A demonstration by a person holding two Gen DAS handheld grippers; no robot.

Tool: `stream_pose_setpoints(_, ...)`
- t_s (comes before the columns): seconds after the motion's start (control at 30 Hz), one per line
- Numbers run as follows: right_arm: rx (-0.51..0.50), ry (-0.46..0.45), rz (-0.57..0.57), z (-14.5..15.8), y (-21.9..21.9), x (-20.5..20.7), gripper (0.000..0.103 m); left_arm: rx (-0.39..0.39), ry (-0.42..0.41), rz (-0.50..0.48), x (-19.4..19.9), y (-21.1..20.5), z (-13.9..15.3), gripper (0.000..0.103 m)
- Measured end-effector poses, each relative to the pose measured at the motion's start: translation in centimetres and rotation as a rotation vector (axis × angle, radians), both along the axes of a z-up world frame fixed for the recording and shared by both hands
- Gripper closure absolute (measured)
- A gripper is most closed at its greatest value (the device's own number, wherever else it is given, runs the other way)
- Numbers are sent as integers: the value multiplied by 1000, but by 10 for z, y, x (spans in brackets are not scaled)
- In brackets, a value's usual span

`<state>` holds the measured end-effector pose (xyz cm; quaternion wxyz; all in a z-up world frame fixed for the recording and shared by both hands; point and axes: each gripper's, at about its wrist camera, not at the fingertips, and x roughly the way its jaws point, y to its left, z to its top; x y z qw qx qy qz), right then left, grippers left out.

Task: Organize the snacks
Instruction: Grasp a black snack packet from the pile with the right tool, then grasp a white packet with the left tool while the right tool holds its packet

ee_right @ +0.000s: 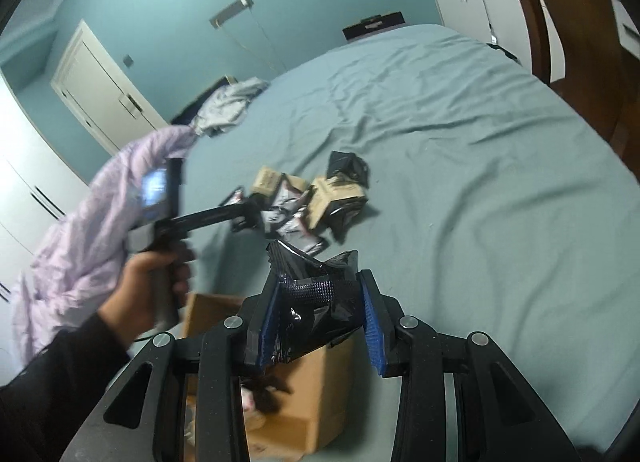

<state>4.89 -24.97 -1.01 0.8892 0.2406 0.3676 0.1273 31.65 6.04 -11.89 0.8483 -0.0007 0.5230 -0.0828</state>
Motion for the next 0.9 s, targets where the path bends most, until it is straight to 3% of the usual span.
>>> stream_pose_setpoints(0.07,-7,-25,-1,1,1,-10,68,-123,51,17,5,7,-8,62)
stream_pose_setpoints(0.1,-31,-34,3,1,4,-10,68,-148,47,29,4,10,-7,71)
stream_pose_setpoints(0.13,-50,-36,4,1,8,-9,68,-150,42,41,3,11,-6,90)
stream_pose_setpoints(0.17,-65,-27,8,-2,10,-4,68,-125,52,45,2,11,-6,93)
stream_pose_setpoints(0.3,-106,17,6,-8,20,3,68,-129,27,27,-4,15,3,95)
stream_pose_setpoints(0.53,-153,-4,-3,-1,29,2,68,-106,-27,50,-21,28,26,98)
stream_pose_setpoints(0.73,-150,-27,-2,4,34,-2,68,-52,-151,-23,-57,26,82,98)
stream_pose_setpoints(0.9,-140,-50,1,6,32,-8,68,-53,-209,-92,-111,17,130,98)
